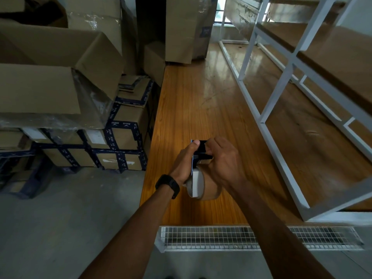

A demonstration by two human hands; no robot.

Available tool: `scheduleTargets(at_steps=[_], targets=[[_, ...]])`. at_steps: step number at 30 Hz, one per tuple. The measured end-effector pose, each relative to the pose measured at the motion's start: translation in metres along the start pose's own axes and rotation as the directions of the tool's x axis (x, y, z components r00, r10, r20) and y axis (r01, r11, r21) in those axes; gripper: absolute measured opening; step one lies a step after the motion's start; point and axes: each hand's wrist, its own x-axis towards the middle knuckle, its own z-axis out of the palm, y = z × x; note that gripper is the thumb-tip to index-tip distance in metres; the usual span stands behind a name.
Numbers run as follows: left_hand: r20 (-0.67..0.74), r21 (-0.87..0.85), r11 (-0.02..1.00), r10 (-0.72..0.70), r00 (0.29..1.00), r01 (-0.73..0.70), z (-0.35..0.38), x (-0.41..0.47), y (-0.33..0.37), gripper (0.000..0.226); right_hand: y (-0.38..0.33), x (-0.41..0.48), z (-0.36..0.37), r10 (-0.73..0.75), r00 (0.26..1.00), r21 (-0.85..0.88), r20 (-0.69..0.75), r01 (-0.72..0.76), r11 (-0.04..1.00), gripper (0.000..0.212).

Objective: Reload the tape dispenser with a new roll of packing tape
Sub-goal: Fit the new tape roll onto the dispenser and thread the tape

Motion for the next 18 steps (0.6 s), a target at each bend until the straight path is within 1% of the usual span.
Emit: scheduleTargets(at_steps=[2,3,5,7,8,9,11,13,15,18], targets=[[0.018,0.017,1.0,-0.012,1.0,0.012,0.001,-0.001,-0.003,0.05,0.002,-0.002,0.001,0.035,0.999,0.002,0.028,-0.035,0.999,0.018],[0.006,0.028,1.0,-0.011,1.0,0.011,0.002,-0.001,-0.004,0.058,0.002,-0.002,0.001,0.046,0.998,0.0,0.05,-0.046,0.999,0.019],[-0.051,0.079,0.997,0.0,0.999,0.004,0.005,0.001,-0.01,0.085,0.004,-0.003,0.001,0.043,0.995,0.0,0.087,-0.043,0.999,0.022],[-0.116,0.171,0.985,0.019,0.993,0.001,0.006,0.006,-0.014,0.11,0.004,-0.003,-0.001,0.066,0.993,0.016,0.093,-0.068,0.998,0.016],[-0.118,0.209,0.978,0.031,0.993,-0.005,0.005,0.008,-0.015,0.117,0.003,-0.004,0.0,0.092,0.993,0.039,0.077,-0.096,0.995,0.011],[-0.108,0.235,0.972,0.04,0.993,-0.014,0.004,0.009,-0.015,0.121,0.002,-0.006,0.0,0.131,0.99,0.071,0.054,-0.135,0.988,0.015],[-0.1,0.25,0.968,0.041,0.994,-0.015,0.004,0.008,-0.011,0.12,0.0,-0.012,0.004,0.21,0.978,0.136,-0.01,-0.206,0.969,0.026],[-0.085,0.23,0.973,0.022,0.996,-0.002,0.004,0.007,-0.009,0.109,-0.002,-0.014,0.006,0.248,0.967,0.16,-0.059,-0.236,0.959,0.02],[-0.079,0.195,0.981,0.009,0.997,0.006,0.004,0.006,-0.009,0.101,-0.003,-0.015,0.008,0.244,0.966,0.162,-0.085,-0.228,0.96,0.009],[-0.057,0.163,0.987,0.021,0.998,-0.011,0.003,0.005,-0.015,0.096,-0.002,-0.019,0.008,0.167,0.978,0.142,-0.122,-0.149,0.979,0.01]])
